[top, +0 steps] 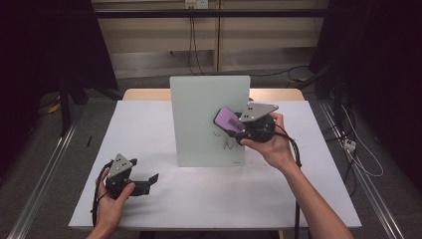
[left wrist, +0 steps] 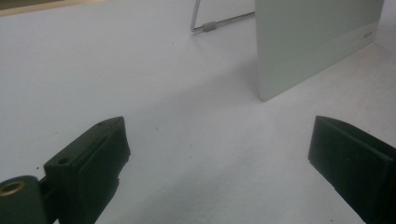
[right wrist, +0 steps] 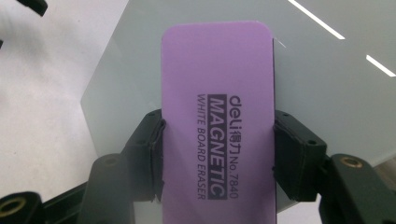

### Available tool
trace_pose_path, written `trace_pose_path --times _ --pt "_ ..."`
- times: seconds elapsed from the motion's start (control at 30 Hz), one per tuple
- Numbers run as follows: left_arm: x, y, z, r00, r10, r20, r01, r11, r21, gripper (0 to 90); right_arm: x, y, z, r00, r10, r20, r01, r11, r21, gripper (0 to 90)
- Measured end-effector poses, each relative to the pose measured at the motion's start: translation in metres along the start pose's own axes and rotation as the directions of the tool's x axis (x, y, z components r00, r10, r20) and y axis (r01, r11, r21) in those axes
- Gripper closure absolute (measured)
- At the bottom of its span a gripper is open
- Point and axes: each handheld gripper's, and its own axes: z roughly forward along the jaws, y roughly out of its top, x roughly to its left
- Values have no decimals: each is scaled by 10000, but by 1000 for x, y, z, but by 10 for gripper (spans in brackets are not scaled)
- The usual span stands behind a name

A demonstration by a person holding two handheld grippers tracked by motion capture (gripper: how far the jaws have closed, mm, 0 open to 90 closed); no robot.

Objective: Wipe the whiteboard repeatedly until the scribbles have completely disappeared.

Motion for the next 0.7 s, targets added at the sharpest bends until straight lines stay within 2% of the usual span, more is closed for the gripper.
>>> trace_pose_path --times 0.2,0.33,0.53,0.7 --pt "0 0 0 10000 36 -46 -35 10000 81 50 10 -11 7 9997 -29 -240 34 9998 208 421" --pt "-1 0 1 10000 24 13 -24 10000 22 50 22 -21 15 9984 -165 -536 195 9982 566 422" --pt "-1 0 1 10000 3 -8 -3 10000 57 50 35 -32 26 9954 -156 -950 236 9963 829 421" --pt "0 0 0 10000 8 -28 -8 10000 36 49 37 -33 28 9938 -196 -1092 305 9946 987 421"
